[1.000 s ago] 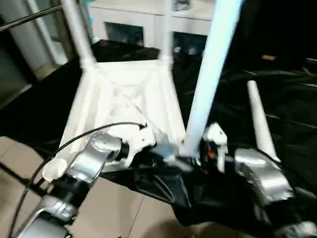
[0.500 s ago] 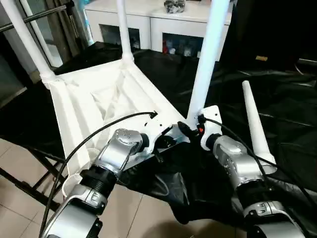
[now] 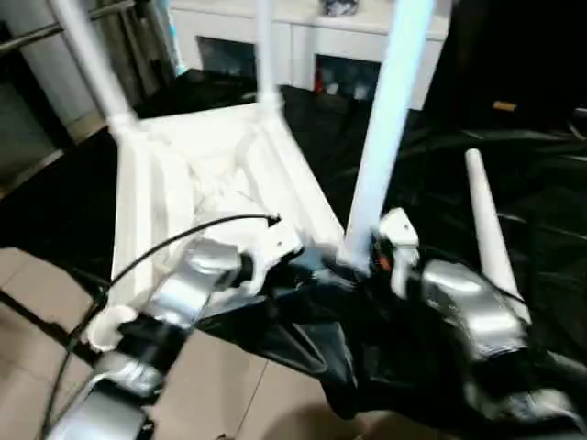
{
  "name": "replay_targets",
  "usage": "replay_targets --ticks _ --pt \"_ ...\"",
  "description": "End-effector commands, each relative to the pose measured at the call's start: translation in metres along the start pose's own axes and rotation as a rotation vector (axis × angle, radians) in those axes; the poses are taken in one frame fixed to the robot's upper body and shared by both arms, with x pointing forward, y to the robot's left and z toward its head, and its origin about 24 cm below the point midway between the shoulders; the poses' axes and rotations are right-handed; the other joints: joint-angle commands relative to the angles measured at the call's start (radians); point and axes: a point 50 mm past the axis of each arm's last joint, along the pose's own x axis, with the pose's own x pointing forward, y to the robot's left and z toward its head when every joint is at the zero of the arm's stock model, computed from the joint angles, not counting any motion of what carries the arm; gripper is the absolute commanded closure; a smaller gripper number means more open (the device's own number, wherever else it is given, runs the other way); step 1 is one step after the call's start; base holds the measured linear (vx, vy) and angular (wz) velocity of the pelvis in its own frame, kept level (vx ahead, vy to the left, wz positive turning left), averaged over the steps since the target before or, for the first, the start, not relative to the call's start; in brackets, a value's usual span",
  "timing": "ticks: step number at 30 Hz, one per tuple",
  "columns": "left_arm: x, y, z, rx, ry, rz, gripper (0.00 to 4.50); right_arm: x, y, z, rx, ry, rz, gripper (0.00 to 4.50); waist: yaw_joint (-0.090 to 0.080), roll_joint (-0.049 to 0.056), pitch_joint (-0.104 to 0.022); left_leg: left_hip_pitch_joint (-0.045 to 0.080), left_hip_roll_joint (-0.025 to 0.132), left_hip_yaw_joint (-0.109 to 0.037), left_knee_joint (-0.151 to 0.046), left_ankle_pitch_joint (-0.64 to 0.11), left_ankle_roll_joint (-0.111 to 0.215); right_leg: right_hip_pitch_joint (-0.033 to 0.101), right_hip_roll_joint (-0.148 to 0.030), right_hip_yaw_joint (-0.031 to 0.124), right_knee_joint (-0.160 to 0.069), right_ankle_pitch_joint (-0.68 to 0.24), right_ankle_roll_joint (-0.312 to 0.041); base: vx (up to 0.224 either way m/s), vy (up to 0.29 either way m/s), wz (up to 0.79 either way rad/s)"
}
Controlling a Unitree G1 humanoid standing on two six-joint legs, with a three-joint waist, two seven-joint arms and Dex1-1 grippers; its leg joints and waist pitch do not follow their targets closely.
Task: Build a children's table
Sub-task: Rotate leg to tighten
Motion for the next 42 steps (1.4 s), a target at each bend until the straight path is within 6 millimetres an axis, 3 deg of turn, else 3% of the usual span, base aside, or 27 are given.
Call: replay_targets --ticks 1,5,9,16,19,22,23,24,25,26,28,29,32,36,37,38,42 --pt "0.010 -0.011 0.010 0.057 -0.034 -0.107 4.50 0.008 0.018 0.003 -0.028 0.015 0.176 0.61 0.003 -0.005 -0.060 -0.001 0.034 0.001 -0.059 -0.067 0.125 0.063 -0.067 0.039 -0.056 0.029 -0.286 0.000 0.000 0.00" --pt "0.000 -0.013 0.005 0.068 -0.019 -0.159 4.50 -0.005 0.025 -0.002 -0.030 0.075 0.278 0.61 0.014 -0.006 -0.058 -0.004 0.037 0.001 -0.060 -0.074 0.113 0.064 -0.069 0.036 -0.056 -0.014 -0.272 0.000 0.000 0.00" --pt "-0.004 -0.015 0.003 0.067 -0.012 -0.185 4.50 -0.006 0.027 -0.002 -0.012 0.071 0.293 1.03 0.015 -0.007 -0.057 -0.002 0.035 0.001 -0.063 -0.097 0.081 0.062 -0.070 0.036 -0.064 -0.095 -0.246 0.000 0.000 0.00" --pt "-0.004 -0.016 0.001 0.061 -0.010 -0.188 4.50 -0.005 0.035 -0.005 0.016 0.068 0.318 1.63 0.021 -0.005 -0.062 -0.003 0.035 0.000 -0.060 -0.056 0.076 0.063 -0.067 0.034 -0.055 -0.023 -0.250 0.000 0.000 0.00" --pt "-0.003 -0.015 0.001 0.056 -0.014 -0.171 4.50 -0.003 0.035 -0.005 0.033 0.054 0.298 1.69 0.022 -0.005 -0.063 -0.004 0.033 0.001 -0.058 -0.052 0.080 0.065 -0.068 0.034 -0.053 -0.002 -0.256 0.000 0.000 0.00" --pt "0.008 -0.002 0.008 0.005 -0.030 -0.009 4.50 0.015 0.022 -0.011 0.122 0.018 0.036 1.73 0.018 -0.005 -0.057 -0.005 0.032 0.002 -0.061 -0.072 0.067 0.061 -0.069 0.034 -0.061 -0.052 -0.248 0.000 0.000 0.00" --pt "0.010 0.000 0.009 0.000 -0.029 0.019 4.50 0.018 0.020 -0.013 0.133 0.024 -0.008 1.73 0.014 -0.005 -0.054 0.000 0.029 0.002 -0.064 -0.106 0.041 0.057 -0.071 0.032 -0.072 -0.133 -0.236 0.000 0.000 0.00" --pt "0.012 0.003 0.011 -0.011 -0.028 0.054 4.50 0.021 0.016 -0.015 0.145 0.035 -0.066 1.74 0.010 -0.011 -0.054 0.000 0.027 -0.002 -0.069 -0.130 0.022 0.064 -0.072 0.031 -0.077 -0.214 -0.211 0.000 0.000 0.00" --pt "0.014 0.006 0.012 -0.019 -0.028 0.079 4.50 0.023 0.014 -0.017 0.153 0.042 -0.108 1.74 0.006 -0.009 -0.053 -0.001 0.028 -0.003 -0.071 -0.134 0.015 0.063 -0.072 0.032 -0.077 -0.237 -0.202 0.000 0.000 0.00" --pt "0.019 0.012 0.016 -0.047 -0.032 0.150 4.50 0.030 0.008 -0.022 0.186 0.051 -0.231 1.75 -0.001 -0.007 -0.050 0.001 0.026 -0.003 -0.072 -0.154 0.005 0.058 -0.071 0.032 -0.084 -0.282 -0.186 0.000 0.000 0.00" --pt "0.023 0.015 0.019 -0.064 -0.038 0.188 4.50 0.034 0.005 -0.024 0.218 0.046 -0.305 1.75 -0.012 -0.009 -0.049 0.001 0.023 -0.005 -0.073 -0.182 -0.005 0.057 -0.072 0.031 -0.092 -0.349 -0.167 0.000 0.000 0.00" --pt "0.029 0.017 0.024 -0.083 -0.048 0.219 4.50 0.040 0.000 -0.027 0.294 0.032 -0.414 1.76 -0.012 -0.008 -0.050 0.002 0.023 -0.004 -0.072 -0.182 0.003 0.053 -0.072 0.033 -0.095 -0.350 -0.160 0.000 0.000 0.00" --pt "0.039 0.016 0.032 -0.081 -0.058 0.240 4.50 0.052 0.000 -0.029 0.343 0.033 -0.500 1.76 -0.015 -0.003 -0.050 0.002 0.023 -0.006 -0.074 -0.181 0.004 0.051 -0.069 0.031 -0.097 -0.346 -0.160 0.000 0.000 0.00" --pt "0.044 0.012 0.033 -0.058 -0.048 0.213 4.50 0.061 0.005 -0.024 0.300 0.011 -0.471 1.76 -0.015 -0.002 -0.052 -0.006 0.025 -0.008 -0.075 -0.173 0.009 0.057 -0.071 0.031 -0.092 -0.300 -0.164 0.000 0.000 0.00" --pt "0.044 0.011 0.032 -0.056 -0.044 0.207 4.50 0.062 0.006 -0.022 0.306 0.000 -0.463 1.20 -0.016 -0.002 -0.052 -0.005 0.025 -0.008 -0.075 -0.174 0.010 0.056 -0.070 0.031 -0.091 -0.289 -0.167 0.000 0.000 0.00" --pt "0.043 0.010 0.031 -0.049 -0.044 0.193 4.50 0.062 0.006 -0.020 0.317 -0.019 -0.441 1.20 -0.016 0.004 -0.052 -0.005 0.025 -0.008 -0.076 -0.180 0.014 0.057 -0.070 0.031 -0.089 -0.277 -0.174 0.000 0.000 0.00" --pt "0.037 0.005 0.026 -0.012 -0.050 0.129 4.50 0.057 0.004 -0.010 0.261 -0.051 -0.374 0.79 -0.021 0.002 -0.055 -0.009 0.027 -0.009 -0.075 -0.177 0.024 0.061 -0.072 0.031 -0.086 -0.241 -0.189 0.000 0.000 0.00"
